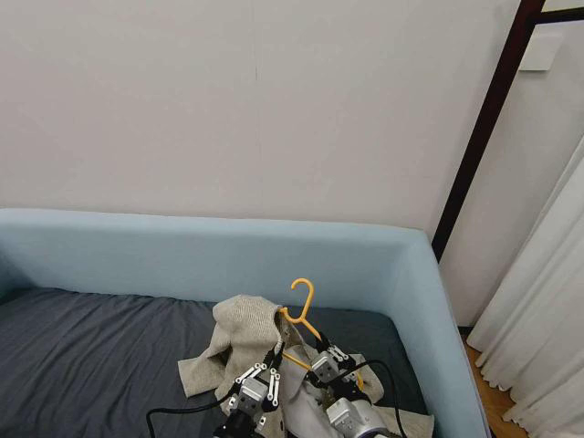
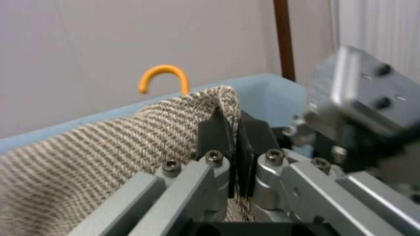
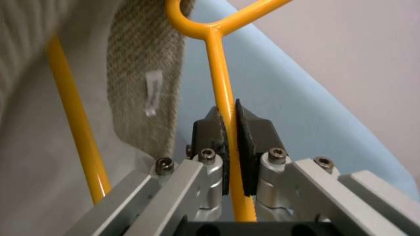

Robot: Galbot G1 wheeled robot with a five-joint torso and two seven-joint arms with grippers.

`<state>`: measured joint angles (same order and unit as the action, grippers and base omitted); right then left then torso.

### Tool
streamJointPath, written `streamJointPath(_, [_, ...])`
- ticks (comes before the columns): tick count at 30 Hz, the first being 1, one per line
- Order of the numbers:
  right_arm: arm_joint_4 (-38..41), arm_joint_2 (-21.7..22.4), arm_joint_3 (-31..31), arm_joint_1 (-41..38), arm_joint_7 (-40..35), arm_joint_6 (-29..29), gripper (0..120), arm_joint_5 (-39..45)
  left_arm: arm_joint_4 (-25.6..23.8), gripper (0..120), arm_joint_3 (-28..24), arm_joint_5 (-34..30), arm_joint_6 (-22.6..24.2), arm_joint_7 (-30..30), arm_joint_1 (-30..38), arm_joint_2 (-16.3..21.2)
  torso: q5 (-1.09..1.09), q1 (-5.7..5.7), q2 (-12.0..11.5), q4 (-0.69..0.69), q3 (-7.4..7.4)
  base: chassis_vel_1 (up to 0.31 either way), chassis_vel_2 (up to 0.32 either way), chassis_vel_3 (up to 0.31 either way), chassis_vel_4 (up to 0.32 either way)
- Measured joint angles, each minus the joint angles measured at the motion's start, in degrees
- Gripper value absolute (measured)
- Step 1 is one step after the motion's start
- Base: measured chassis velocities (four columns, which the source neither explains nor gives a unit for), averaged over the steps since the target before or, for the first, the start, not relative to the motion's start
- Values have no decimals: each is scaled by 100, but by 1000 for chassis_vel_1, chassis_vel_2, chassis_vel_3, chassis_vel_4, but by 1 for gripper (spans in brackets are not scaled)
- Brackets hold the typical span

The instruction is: Pick up the clothes from the sofa and hang them on the clothes hanger.

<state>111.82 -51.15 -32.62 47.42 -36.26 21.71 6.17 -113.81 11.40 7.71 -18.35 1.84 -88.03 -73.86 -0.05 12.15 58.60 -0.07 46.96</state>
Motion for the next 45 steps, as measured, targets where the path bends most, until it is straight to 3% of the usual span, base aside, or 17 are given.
streamJointPath(11, [232, 122, 478, -23, 41, -385, 3, 280, 545, 0, 248, 144, -277, -151, 115, -32, 0, 0, 0, -1, 0, 0, 0, 0, 0])
streamJointPath(22, [177, 145, 908, 26, 214, -758, 3, -562, 684, 0, 541, 447, -496, -464, 59, -30, 0, 0, 0, 1, 0, 0, 0, 0, 0])
streamJointPath(29, [230, 226, 967, 98, 297, -778, 3, -649, 594, 0, 650, 303, -605, -593, 29, 0, 1, 0, 0, 0, 0, 0, 0, 0, 0])
streamJointPath(45, [117, 172, 591, 183, 405, -875, 3, -985, 216, 0, 577, 259, -746, -607, -89, -335, 1, 0, 0, 0, 0, 0, 0, 0, 0])
